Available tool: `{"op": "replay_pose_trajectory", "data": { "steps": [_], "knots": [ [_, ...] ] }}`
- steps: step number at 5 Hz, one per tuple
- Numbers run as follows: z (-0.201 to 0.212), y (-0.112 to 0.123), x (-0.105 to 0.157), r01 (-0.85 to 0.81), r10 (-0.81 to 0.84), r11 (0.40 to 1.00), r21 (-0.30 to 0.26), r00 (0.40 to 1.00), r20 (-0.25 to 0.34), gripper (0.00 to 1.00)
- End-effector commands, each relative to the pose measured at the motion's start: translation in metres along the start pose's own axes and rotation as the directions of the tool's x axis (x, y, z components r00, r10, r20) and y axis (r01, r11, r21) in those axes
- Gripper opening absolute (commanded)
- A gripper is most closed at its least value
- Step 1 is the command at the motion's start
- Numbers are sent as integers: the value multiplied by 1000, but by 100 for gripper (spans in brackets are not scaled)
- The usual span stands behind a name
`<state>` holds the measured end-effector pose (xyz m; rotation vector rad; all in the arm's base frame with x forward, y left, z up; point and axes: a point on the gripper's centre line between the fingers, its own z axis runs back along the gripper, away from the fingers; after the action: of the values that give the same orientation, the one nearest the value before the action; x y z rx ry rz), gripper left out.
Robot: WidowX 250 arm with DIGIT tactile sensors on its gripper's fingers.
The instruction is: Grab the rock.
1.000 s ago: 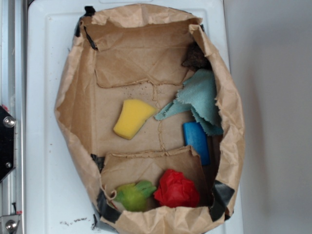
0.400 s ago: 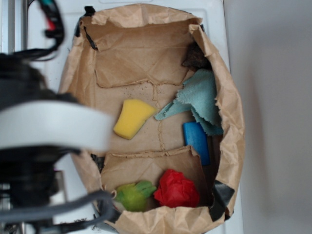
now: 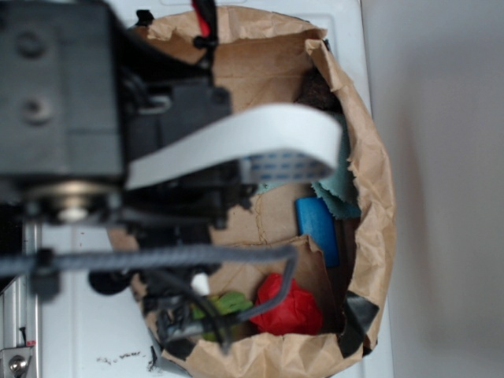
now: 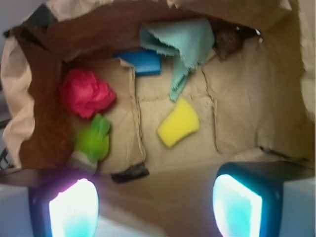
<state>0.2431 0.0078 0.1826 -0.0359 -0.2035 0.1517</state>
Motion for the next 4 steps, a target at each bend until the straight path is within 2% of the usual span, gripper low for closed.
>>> {"op": "replay_pose_trajectory", "data": {
  "steps": [1,3,4],
  "knots": [
    [-4,16,24,-18,18,1000,-1,999,45,100],
    [-26,22,28,17,-19,999,30,997,71,100],
    [-38,27,33,14,-16,1000,21,993,120,100]
  ]
}}
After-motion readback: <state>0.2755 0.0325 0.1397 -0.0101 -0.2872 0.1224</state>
